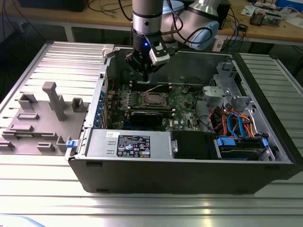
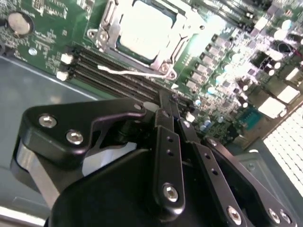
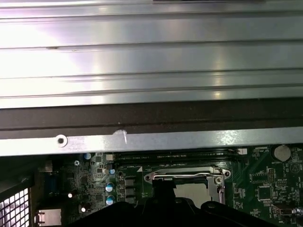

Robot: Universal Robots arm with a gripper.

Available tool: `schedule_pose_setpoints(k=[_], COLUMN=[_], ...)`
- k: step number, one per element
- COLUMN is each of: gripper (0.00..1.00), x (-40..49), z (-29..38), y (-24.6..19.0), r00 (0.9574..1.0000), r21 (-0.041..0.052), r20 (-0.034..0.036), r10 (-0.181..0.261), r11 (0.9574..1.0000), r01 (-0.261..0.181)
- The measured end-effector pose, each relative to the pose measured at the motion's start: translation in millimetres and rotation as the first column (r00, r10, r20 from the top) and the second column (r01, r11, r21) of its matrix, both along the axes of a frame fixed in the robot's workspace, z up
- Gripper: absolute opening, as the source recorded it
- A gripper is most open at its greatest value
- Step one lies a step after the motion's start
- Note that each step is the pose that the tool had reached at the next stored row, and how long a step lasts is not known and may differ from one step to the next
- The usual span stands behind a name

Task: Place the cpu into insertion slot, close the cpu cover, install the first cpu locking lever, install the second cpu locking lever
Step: 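Install the first cpu locking lever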

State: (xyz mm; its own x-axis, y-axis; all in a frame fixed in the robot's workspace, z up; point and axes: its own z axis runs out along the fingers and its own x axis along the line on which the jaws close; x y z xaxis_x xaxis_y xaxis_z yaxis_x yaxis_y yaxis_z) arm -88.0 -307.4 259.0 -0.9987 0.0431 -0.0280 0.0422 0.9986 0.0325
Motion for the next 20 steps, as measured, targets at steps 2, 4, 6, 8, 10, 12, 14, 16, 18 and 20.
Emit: schedule_pose_setpoints(k=[2, 4, 6, 8, 10, 12, 14, 16, 18, 20], gripper=[0.11, 0.11, 0.11, 0.11, 0.11, 0.11, 0.11, 0.11, 0.11, 0.11], x=[0.0, 0.0, 0.1, 1.2, 2.8, 6.3, 9.5, 11.6, 14.0, 16.3], z=[0.0, -0.8, -1.8, -4.0, -5.4, -6.6, -8.0, -9.7, -11.5, -13.2], y=[0.0, 0.1, -0.4, -1.2, -1.4, -1.4, -1.5, -1.4, -1.4, -1.4], r00=[1.0, 1.0, 1.0, 1.0, 1.0, 1.0, 1.0, 1.0, 1.0, 1.0], r21=[-0.0002, 0.0128, 0.035, 0.0404, 0.042, 0.0423, 0.0424, 0.0423, 0.0424, 0.0424], r20=[0.0001, 0.0001, 0.0002, 0.0003, 0.0002, 0.0, 0.0001, 0.0002, 0.0002, 0.0002], r10=[0.0, -0.001, -0.002, -0.006, -0.007, -0.007, -0.007, -0.006, -0.004, -0.004], r11=[1.0, 0.9999, 0.9994, 0.9992, 0.9991, 0.9991, 0.9991, 0.9991, 0.9991, 0.9991], r01=[0.0, 0.001, 0.002, 0.006, 0.007, 0.007, 0.007, 0.006, 0.004, 0.004])
